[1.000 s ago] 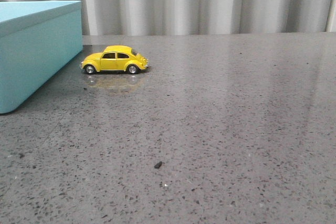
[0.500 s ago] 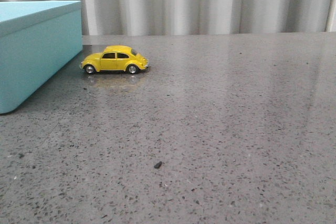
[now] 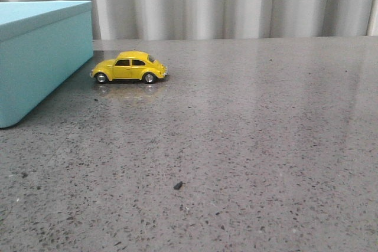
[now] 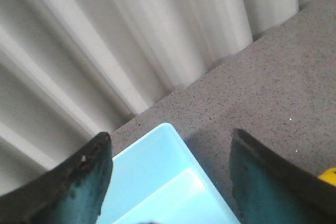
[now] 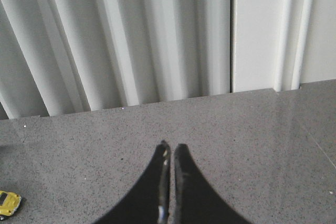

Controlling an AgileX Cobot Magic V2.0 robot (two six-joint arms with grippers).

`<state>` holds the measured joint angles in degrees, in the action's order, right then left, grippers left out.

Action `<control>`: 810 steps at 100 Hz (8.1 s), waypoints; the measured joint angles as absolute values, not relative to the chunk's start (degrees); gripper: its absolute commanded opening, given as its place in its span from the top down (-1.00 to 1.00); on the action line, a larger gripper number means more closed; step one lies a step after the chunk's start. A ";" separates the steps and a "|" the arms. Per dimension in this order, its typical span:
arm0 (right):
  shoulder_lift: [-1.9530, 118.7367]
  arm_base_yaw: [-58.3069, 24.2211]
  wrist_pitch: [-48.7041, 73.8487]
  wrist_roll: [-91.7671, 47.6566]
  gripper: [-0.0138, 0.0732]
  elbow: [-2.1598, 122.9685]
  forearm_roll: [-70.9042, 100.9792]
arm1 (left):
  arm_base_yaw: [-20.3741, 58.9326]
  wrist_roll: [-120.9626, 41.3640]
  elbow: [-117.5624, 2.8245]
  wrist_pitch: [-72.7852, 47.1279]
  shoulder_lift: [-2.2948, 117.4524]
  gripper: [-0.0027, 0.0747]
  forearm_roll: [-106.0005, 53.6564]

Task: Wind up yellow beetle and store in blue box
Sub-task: 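Move the left gripper above the yellow car beside the box, then lower the left gripper and close it around the car body, then lift the yellow car off the table with the left gripper, then carry the car over the turquoise box and lower it inside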

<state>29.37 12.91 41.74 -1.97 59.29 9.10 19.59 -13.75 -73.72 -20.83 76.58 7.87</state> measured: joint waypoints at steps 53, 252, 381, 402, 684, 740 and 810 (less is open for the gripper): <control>29.37 12.91 41.40 -1.86 0.82 59.29 9.10 | 25.65 -22.16 -76.91 -32.21 83.13 -0.23 0.00; 29.37 12.91 34.08 -1.97 0.82 54.40 9.10 | 23.64 -65.37 -95.96 -54.44 108.19 -0.02 -11.34; 29.37 12.91 32.88 -1.97 0.82 54.40 8.55 | 25.93 -67.09 -96.18 -53.05 112.96 0.19 -11.37; 29.37 12.91 32.78 -1.97 0.82 54.40 8.55 | 25.93 -67.09 -96.52 -53.05 112.96 0.32 -11.37; 31.25 9.88 29.31 -1.96 0.82 54.27 7.97 | 6.56 -15.42 -97.71 -70.22 109.46 -0.09 5.15; 31.25 9.88 29.31 -1.86 0.82 54.27 7.97 | 6.56 -13.53 -100.05 -70.89 107.15 -0.54 4.99; 31.25 3.57 31.94 -1.97 0.82 53.02 3.53 | 6.56 -11.62 -99.41 -68.06 76.84 0.99 -4.52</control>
<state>31.25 3.57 31.94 -1.97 53.02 3.53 6.56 -11.62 -99.41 -68.06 76.84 -4.52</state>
